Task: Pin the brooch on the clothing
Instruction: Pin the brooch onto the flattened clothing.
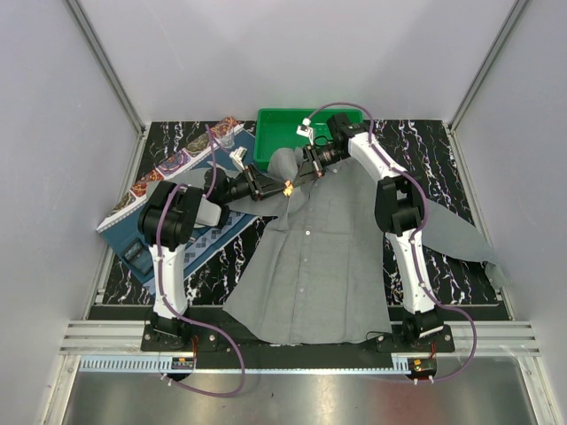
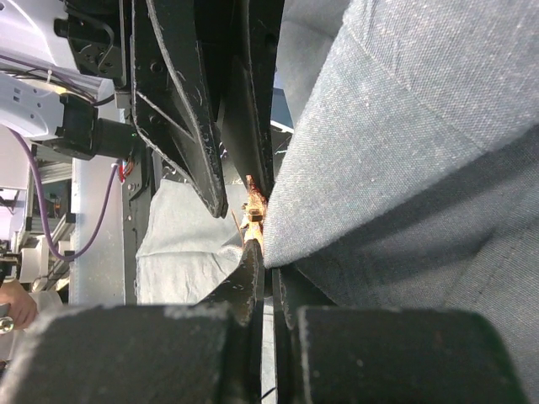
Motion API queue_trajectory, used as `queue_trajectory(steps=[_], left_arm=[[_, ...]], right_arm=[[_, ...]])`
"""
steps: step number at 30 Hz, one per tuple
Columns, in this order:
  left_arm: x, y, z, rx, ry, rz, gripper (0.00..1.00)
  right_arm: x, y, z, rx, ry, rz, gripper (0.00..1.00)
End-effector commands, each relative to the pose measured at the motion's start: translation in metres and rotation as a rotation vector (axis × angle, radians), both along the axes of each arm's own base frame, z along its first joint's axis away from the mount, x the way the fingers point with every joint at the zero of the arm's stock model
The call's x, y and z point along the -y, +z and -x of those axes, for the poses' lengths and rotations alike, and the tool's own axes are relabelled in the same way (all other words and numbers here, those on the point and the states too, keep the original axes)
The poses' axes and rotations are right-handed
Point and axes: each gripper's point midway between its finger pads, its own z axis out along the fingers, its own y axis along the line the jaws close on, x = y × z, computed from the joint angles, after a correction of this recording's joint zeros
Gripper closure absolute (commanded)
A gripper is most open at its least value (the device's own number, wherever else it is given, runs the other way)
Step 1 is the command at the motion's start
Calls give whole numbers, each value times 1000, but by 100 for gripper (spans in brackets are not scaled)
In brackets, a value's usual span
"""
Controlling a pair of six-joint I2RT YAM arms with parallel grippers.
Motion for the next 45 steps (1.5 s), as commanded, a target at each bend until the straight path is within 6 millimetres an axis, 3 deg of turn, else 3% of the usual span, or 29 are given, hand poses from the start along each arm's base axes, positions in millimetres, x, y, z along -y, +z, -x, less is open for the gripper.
queue_trajectory(steps=[1,5,14,16,20,23,26,35,45], left_arm=[[1,79,13,477,-14,119,72],[4,79,14,479,-17,120,73],[3,73,9,446,0,127,99],[4,71,8,434,2,131,100],[4,72,7,432,6,134,100],[4,73,7,432,5,135,100],[4,72,6,428,3,135,100],[5,71,4,417,3,141,100],[5,72,5,415,4,144,100]], right_arm=[[-4,19,-4,21,11,-60,100],[-4,19,-4,11,7,-62,100],[-5,22,-1,4,15,-79,100],[-5,25,0,9,22,-87,98],[-5,27,5,10,34,-102,78],[-3,27,6,17,38,-99,55],[-3,28,6,40,43,-91,45],[-3,21,13,99,81,-66,41],[-10,16,4,155,66,-21,38]])
